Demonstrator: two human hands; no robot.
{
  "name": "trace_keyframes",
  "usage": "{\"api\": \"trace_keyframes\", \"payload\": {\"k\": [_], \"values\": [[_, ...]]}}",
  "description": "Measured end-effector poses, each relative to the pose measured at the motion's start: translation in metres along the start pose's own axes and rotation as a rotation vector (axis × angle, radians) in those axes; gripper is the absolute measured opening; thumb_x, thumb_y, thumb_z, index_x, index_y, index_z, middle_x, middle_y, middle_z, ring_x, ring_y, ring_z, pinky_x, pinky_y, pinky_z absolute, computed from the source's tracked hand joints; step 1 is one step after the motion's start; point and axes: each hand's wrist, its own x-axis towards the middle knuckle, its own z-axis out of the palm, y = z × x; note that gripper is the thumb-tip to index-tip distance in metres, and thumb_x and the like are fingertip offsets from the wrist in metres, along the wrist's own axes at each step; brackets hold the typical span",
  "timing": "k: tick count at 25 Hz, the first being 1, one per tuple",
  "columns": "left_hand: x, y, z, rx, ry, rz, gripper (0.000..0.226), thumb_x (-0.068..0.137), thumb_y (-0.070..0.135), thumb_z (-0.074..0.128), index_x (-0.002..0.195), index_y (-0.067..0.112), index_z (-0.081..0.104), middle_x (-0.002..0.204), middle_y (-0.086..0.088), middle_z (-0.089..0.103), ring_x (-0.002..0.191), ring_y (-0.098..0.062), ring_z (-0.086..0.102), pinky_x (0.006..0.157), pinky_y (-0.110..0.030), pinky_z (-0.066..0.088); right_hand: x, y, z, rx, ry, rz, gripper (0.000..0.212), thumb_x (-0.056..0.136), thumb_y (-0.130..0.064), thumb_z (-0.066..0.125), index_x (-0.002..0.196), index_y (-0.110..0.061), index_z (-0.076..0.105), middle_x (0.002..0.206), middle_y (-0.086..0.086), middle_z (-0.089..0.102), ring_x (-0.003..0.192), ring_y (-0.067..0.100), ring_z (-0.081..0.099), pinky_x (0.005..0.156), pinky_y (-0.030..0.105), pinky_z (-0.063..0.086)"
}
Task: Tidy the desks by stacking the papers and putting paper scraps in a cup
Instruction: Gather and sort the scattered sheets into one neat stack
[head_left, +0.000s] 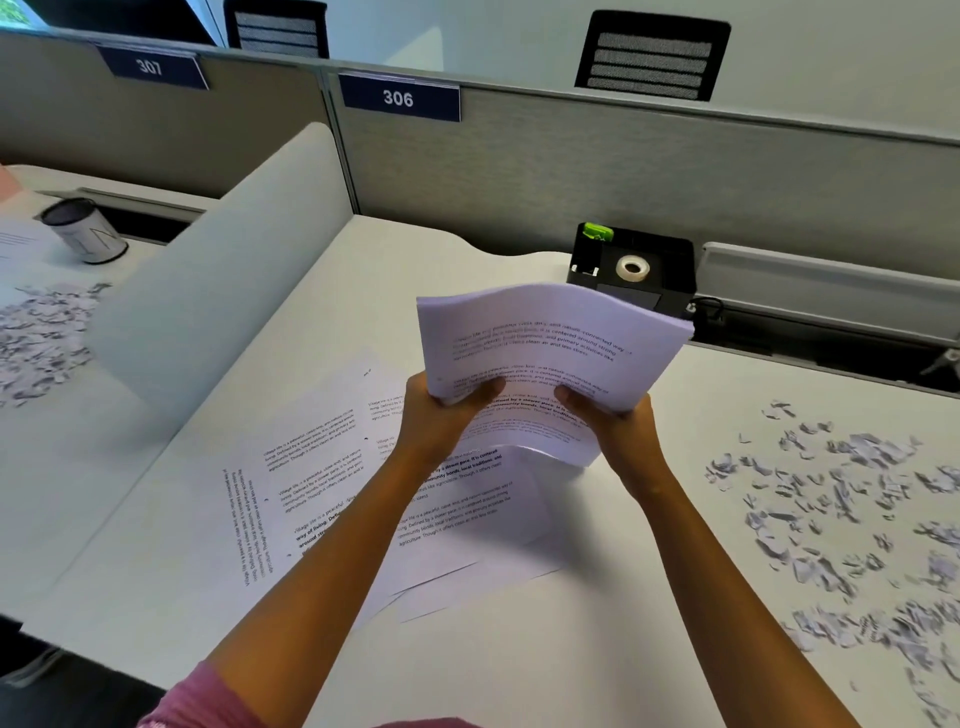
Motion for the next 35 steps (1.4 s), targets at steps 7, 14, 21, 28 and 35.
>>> {"api": "trace_keyframes", "payload": {"k": [7, 14, 21, 28, 35], "values": [[-0.017, -0.055, -0.004, 0.029, -0.050, -0.159, 0.041, 0.078, 0.012, 0.080, 0.106, 0.039, 0.065, 0.106, 0.008, 0.071, 0.102, -0.016, 0.067, 0.082, -0.036, 0.060, -0.007, 0.049, -0.007, -0.071, -0.020, 0.112, 0.044, 0.081, -0.005, 0.077, 0.119, -0.025, 0.064, 0.114, 0.002, 0.071, 0.104, 0.024, 0.068, 0.086, 0.043, 0.059], [-0.019, -0.049, -0.009, 0.098, -0.098, -0.279, 0.032, 0.082, 0.023, 0.077, 0.109, 0.030, 0.062, 0.105, 0.007, 0.069, 0.100, -0.015, 0.067, 0.072, -0.020, 0.057, -0.011, 0.048, -0.013, -0.106, 0.011, 0.094, 0.033, 0.085, -0.009, 0.073, 0.115, -0.021, 0.066, 0.108, -0.001, 0.073, 0.097, 0.021, 0.071, 0.079, 0.034, 0.060], [-0.045, -0.054, -0.026, 0.284, -0.271, -0.383, 0.043, 0.075, 0.038, 0.082, 0.114, 0.025, 0.069, 0.111, 0.006, 0.073, 0.095, -0.009, 0.071, 0.084, -0.030, 0.059, -0.042, 0.066, -0.025, -0.104, 0.044, 0.163, 0.026, 0.094, -0.019, 0.064, 0.120, -0.015, 0.064, 0.111, -0.001, 0.074, 0.099, 0.021, 0.072, 0.083, 0.035, 0.059], [-0.055, -0.069, -0.041, 0.638, 0.442, -0.382, 0.064, 0.073, 0.056, 0.076, 0.120, 0.020, 0.053, 0.126, -0.004, 0.050, 0.121, -0.024, 0.043, 0.097, -0.041, 0.041, -0.068, 0.081, -0.038, -0.019, 0.301, 0.174, 0.026, 0.092, -0.018, 0.067, 0.118, -0.015, 0.066, 0.108, -0.003, 0.074, 0.096, 0.018, 0.072, 0.073, 0.023, 0.056], [-0.054, -0.079, -0.043, 0.828, 0.434, -0.495, 0.115, 0.055, 0.039, 0.093, 0.141, 0.010, 0.022, 0.141, -0.020, 0.030, 0.129, -0.035, 0.028, 0.106, -0.047, 0.031, -0.080, 0.085, -0.047, 0.012, 0.390, 0.180, 0.023, 0.092, -0.016, 0.067, 0.115, -0.017, 0.065, 0.107, -0.004, 0.072, 0.091, 0.011, 0.071, 0.071, 0.019, 0.056]]}}
